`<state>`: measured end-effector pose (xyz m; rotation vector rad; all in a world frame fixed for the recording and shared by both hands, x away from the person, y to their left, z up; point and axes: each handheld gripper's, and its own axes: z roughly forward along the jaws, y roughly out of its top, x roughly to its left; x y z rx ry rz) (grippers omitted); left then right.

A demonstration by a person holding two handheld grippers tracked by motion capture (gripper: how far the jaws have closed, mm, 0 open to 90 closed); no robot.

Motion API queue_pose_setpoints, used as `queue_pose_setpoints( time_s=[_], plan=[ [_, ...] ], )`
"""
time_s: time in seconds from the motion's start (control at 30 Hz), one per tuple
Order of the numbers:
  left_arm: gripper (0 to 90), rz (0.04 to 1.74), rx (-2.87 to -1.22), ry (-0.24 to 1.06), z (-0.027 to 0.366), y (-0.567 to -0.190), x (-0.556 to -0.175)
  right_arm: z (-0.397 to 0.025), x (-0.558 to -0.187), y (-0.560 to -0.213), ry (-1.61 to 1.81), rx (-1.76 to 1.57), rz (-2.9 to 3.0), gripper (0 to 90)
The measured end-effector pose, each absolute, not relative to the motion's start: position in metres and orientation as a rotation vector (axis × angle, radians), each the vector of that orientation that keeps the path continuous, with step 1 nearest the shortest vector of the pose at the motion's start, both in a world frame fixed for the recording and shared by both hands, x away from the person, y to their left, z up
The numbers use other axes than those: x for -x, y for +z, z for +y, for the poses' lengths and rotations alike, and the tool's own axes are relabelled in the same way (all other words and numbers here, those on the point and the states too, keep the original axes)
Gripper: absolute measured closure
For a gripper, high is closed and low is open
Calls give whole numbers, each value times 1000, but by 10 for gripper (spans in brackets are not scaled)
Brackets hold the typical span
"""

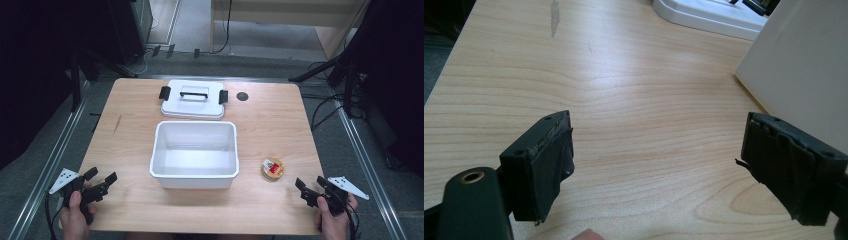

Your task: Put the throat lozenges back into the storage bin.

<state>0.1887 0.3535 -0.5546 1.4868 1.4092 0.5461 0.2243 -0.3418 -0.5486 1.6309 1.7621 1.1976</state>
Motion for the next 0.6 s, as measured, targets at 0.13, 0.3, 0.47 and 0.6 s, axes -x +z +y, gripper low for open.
queue_pose_setpoints(
  time_s=[0.13,0.3,0.47,0.6],
  plan=[
    [141,1407,-1487,546,354,-555,-189,-342,-225,-548,1188,-1627,1766,132],
    [141,1410,-1465,552,355,-555,-188,-337,-226,-546,1127,-1579,1847,132],
    [140,1433,-1457,551,356,-555,-189,-318,-230,-531,1049,-1510,1992,126],
    [139,1443,-1447,552,356,-555,-189,-307,-233,-521,988,-1483,2060,123]
  ],
)
